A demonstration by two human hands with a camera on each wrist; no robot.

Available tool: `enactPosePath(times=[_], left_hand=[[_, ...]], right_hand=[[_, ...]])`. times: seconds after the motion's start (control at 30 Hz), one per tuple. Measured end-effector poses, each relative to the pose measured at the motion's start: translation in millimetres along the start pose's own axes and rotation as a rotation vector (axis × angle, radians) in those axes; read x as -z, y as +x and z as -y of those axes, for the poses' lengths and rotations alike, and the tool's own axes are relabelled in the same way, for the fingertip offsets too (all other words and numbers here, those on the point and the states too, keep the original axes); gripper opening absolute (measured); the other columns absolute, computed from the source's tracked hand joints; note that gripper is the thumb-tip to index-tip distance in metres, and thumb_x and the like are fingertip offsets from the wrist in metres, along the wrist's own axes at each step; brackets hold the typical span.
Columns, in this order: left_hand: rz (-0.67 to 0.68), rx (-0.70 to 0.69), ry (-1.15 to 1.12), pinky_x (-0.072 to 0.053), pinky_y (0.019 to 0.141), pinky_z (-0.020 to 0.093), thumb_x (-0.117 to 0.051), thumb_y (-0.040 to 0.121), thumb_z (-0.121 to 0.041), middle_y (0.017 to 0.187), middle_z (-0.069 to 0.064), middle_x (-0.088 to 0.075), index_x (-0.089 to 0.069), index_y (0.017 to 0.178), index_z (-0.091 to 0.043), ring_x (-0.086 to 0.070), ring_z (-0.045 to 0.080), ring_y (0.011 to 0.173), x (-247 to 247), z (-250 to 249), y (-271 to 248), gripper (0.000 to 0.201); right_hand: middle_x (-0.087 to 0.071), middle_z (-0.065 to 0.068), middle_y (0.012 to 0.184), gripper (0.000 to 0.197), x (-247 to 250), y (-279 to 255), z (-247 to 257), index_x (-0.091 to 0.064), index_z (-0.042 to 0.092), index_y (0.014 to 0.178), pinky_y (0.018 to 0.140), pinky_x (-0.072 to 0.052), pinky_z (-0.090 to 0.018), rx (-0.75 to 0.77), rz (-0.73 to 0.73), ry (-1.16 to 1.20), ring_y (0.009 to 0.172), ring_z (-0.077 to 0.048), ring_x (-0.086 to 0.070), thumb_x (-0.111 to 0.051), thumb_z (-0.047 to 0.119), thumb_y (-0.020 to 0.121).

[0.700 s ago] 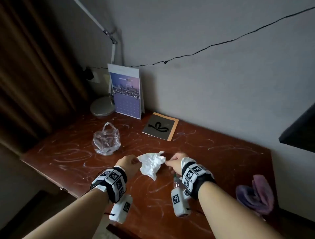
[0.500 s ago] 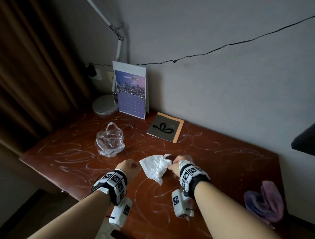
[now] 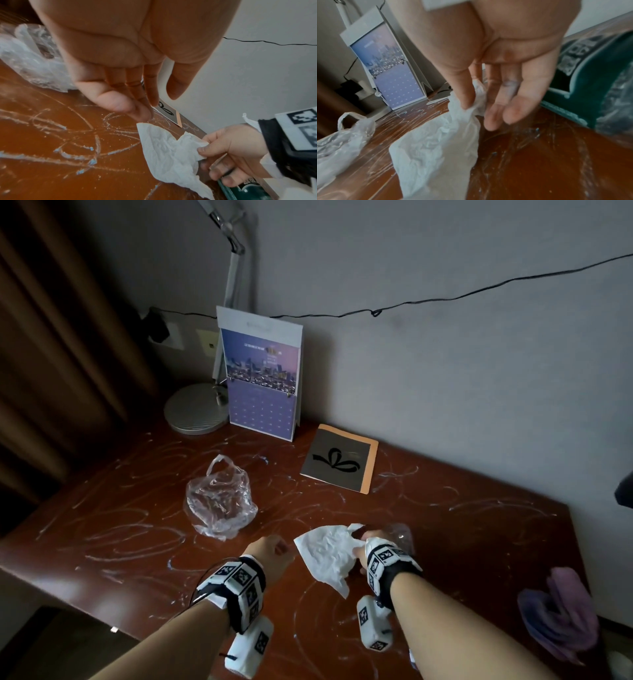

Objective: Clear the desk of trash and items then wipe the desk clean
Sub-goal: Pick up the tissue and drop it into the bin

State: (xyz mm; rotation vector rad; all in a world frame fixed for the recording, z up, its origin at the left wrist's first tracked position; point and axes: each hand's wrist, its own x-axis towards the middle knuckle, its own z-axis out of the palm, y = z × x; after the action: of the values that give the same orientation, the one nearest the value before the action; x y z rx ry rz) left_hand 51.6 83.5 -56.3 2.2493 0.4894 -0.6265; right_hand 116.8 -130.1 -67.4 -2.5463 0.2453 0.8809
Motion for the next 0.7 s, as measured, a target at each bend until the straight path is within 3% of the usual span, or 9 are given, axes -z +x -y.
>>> enactPosePath(times=[0.03,0.1,0.2,0.3,0.37,0.43,0.53,0.63,0.7], left_hand=[[0.018,-0.010,0.016,-0.055,0.072,0.031,-0.058,0.087,-0.032,0.078,-0.001,-0.065,-0.062,0.088,-0.021,-0.061,0.016,0.070,0,-1,4,0.011],[0.042,-0.033,0.056,-0.055,0.071,0.030,-0.057,0.088,-0.032,0.083,-0.001,-0.067,-0.062,0.093,-0.021,-0.062,0.016,0.071,-2,-4,10,0.013],[0.048,-0.065,0.089,-0.053,0.069,0.028,-0.059,0.088,-0.036,0.095,-0.003,-0.065,-0.057,0.112,-0.020,-0.061,0.015,0.078,-5,-13,16,0.029],[0.053,-0.074,0.082,-0.047,0.061,0.021,-0.063,0.086,-0.042,0.099,-0.003,-0.062,-0.038,0.138,-0.021,-0.059,0.013,0.081,-11,-23,22,0.062],[0.076,-0.092,0.097,-0.051,0.070,0.025,-0.066,0.083,-0.045,0.108,0.000,-0.063,-0.026,0.146,-0.019,-0.062,0.018,0.091,-15,-33,23,0.078],[0.114,-0.130,0.145,-0.051,0.082,0.029,-0.065,0.084,-0.047,0.126,0.006,-0.059,-0.018,0.149,-0.017,-0.060,0.023,0.107,-21,-44,24,0.086],[0.163,-0.217,0.193,-0.046,0.089,0.030,-0.061,0.087,-0.047,0.135,0.008,-0.053,-0.027,0.146,-0.015,-0.055,0.026,0.117,-34,-62,20,0.075],[0.200,-0.331,0.281,-0.046,0.080,0.030,-0.055,0.091,-0.045,0.112,0.007,-0.064,-0.054,0.123,-0.012,-0.060,0.027,0.104,-50,-79,11,0.045],[0.210,-0.380,0.287,-0.043,0.070,0.028,-0.052,0.094,-0.040,0.093,0.006,-0.063,-0.061,0.109,-0.010,-0.062,0.026,0.092,-62,-90,1,0.035]], right_hand=[[-0.060,-0.006,0.128,0.034,-4,1,-1,-0.053,0.012,0.130,0.085,-0.048,-0.011,-0.016,0.009,-0.001,0.120,-0.020,-0.057,-0.054,0.016,0.097],[-0.066,-0.010,0.103,0.014,-7,-3,-1,-0.061,0.010,0.104,0.091,-0.052,-0.027,-0.047,0.004,0.016,0.103,-0.026,-0.062,-0.050,0.017,0.098],[-0.068,-0.008,0.085,0.017,-5,-11,-3,-0.056,0.018,0.073,0.083,-0.056,-0.035,-0.038,-0.055,0.104,0.085,-0.026,-0.067,-0.059,0.019,0.091],[-0.069,-0.004,0.074,0.013,5,-25,-11,-0.061,0.016,0.075,0.067,-0.059,-0.029,-0.060,-0.126,0.181,0.066,-0.016,-0.069,-0.063,0.021,0.087],[-0.066,-0.003,0.064,0.010,16,-43,-13,-0.061,0.012,0.080,0.047,-0.049,-0.016,-0.075,-0.164,0.271,0.049,-0.008,-0.064,-0.062,0.015,0.089],[-0.067,-0.002,0.065,0.006,24,-56,-21,-0.061,0.014,0.085,0.046,-0.046,-0.015,-0.068,-0.201,0.309,0.049,-0.008,-0.062,-0.060,0.016,0.091],[-0.071,-0.001,0.068,0.011,35,-77,-40,-0.059,0.019,0.081,0.053,-0.050,-0.020,-0.079,-0.233,0.367,0.054,-0.007,-0.064,-0.061,0.020,0.091],[-0.070,-0.001,0.068,0.019,38,-97,-63,-0.059,0.018,0.072,0.059,-0.055,-0.029,-0.086,-0.256,0.408,0.058,-0.013,-0.066,-0.062,0.018,0.091],[-0.071,-0.002,0.069,0.018,39,-110,-82,-0.060,0.016,0.072,0.064,-0.057,-0.032,-0.097,-0.280,0.422,0.063,-0.017,-0.069,-0.063,0.020,0.089]])
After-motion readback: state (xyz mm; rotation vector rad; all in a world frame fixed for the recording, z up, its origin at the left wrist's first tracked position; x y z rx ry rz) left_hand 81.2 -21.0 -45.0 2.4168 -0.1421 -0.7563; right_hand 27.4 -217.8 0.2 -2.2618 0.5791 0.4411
